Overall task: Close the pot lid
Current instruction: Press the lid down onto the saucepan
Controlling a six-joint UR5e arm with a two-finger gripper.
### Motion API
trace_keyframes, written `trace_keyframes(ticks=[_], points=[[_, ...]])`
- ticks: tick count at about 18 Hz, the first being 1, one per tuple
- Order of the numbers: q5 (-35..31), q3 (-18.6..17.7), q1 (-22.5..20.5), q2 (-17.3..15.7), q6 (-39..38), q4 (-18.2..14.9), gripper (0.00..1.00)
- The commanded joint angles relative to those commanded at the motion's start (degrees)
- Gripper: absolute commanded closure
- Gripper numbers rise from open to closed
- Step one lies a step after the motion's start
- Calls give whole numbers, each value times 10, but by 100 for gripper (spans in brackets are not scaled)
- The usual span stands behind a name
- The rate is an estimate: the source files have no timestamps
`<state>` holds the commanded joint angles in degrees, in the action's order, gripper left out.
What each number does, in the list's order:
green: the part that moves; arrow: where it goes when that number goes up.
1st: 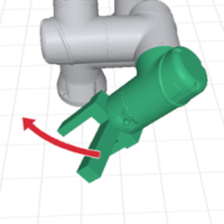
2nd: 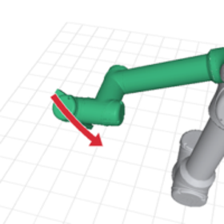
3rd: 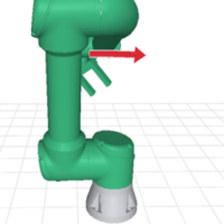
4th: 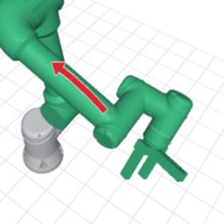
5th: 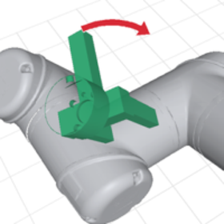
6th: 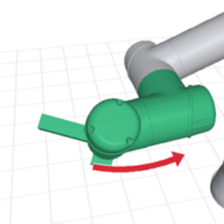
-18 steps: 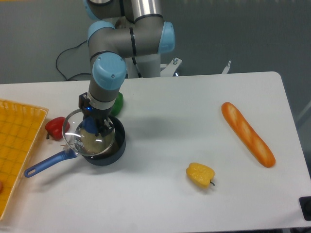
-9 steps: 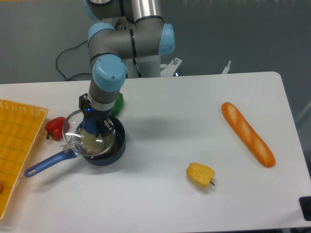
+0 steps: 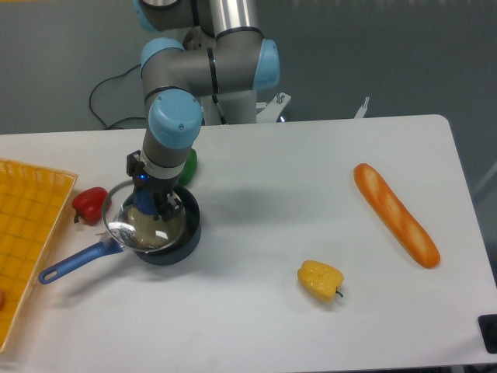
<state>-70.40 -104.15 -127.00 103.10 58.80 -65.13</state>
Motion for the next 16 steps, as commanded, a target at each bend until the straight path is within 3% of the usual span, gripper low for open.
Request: trace_keyframes(ticks=[6, 10, 14, 16], points=[[0, 9, -2, 0, -1, 0, 27], [0, 16, -2, 0, -1, -1, 1], [-1, 29, -2, -1, -4, -4, 0], [-7, 52, -1, -3, -4, -24, 0]])
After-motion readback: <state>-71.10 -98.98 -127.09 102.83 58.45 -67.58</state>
